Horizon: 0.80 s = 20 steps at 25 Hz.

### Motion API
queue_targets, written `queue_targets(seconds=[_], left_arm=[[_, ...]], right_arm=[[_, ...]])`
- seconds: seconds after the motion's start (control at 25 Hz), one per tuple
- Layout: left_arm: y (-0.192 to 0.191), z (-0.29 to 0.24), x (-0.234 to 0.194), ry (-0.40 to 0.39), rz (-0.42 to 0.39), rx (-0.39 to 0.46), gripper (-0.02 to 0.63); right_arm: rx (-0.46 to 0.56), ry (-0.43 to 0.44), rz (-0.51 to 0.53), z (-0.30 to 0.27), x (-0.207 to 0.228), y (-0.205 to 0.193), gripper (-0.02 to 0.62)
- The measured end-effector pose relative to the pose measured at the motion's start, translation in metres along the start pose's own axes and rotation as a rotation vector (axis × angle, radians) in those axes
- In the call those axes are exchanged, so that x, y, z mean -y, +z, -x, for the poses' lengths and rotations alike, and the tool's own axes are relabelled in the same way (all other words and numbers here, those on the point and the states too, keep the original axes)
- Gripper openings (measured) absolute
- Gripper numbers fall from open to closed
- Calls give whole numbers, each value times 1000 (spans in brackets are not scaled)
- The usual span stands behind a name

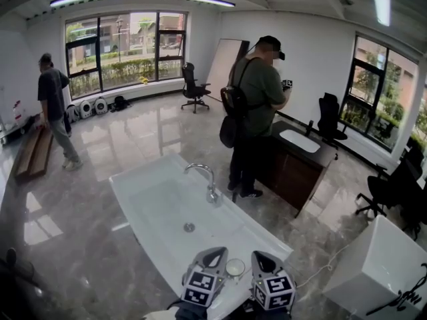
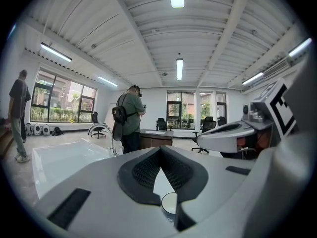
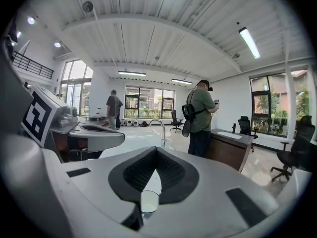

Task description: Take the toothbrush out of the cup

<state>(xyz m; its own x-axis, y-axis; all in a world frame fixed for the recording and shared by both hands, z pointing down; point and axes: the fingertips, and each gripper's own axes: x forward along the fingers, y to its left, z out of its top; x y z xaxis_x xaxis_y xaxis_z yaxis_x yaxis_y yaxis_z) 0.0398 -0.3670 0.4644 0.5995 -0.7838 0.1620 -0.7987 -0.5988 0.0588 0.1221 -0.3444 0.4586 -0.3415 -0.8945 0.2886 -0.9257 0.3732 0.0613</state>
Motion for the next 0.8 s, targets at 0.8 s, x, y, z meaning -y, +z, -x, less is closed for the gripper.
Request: queue_targets(seconds=[0.8], left_arm=[[8, 9, 13, -8, -13, 22, 0]], right_arm=[[13, 4, 23, 14, -5, 7, -8]])
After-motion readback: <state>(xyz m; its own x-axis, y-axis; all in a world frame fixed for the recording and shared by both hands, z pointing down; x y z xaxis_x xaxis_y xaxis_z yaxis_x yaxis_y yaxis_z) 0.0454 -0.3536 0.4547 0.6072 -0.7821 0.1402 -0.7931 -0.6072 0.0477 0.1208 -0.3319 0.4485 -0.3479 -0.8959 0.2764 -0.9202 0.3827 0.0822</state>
